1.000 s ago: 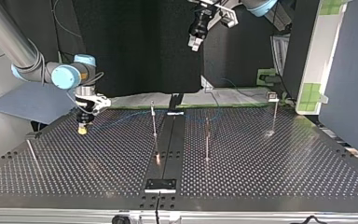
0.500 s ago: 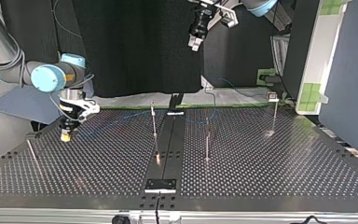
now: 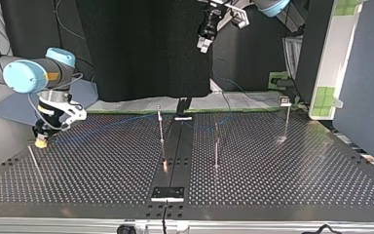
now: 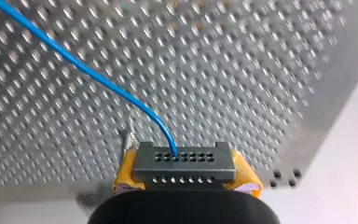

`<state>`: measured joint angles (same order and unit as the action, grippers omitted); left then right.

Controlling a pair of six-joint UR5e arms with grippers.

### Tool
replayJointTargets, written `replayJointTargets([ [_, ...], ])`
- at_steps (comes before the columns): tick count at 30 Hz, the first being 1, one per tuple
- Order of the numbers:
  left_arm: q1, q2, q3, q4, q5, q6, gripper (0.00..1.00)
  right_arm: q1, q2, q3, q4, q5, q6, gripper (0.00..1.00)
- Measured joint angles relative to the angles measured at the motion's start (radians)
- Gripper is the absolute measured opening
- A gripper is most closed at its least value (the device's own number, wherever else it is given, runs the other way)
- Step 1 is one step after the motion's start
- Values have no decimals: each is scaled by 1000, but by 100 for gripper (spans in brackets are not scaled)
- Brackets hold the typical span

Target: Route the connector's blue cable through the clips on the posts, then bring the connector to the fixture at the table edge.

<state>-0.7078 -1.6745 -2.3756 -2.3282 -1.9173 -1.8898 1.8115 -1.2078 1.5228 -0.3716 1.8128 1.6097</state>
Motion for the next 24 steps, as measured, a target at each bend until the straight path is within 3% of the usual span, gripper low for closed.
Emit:
replayJointTargets([
  [11,0,19,0,-17,0,6,100,-39,-94,67,96,20,10,0],
  [17,0,20,0,-26,0,10,100,-63,-102,103,75,19,13,0],
  [24,0,20,0,-28,-1,11,100,-91,-98,112,46,15,14,0],
])
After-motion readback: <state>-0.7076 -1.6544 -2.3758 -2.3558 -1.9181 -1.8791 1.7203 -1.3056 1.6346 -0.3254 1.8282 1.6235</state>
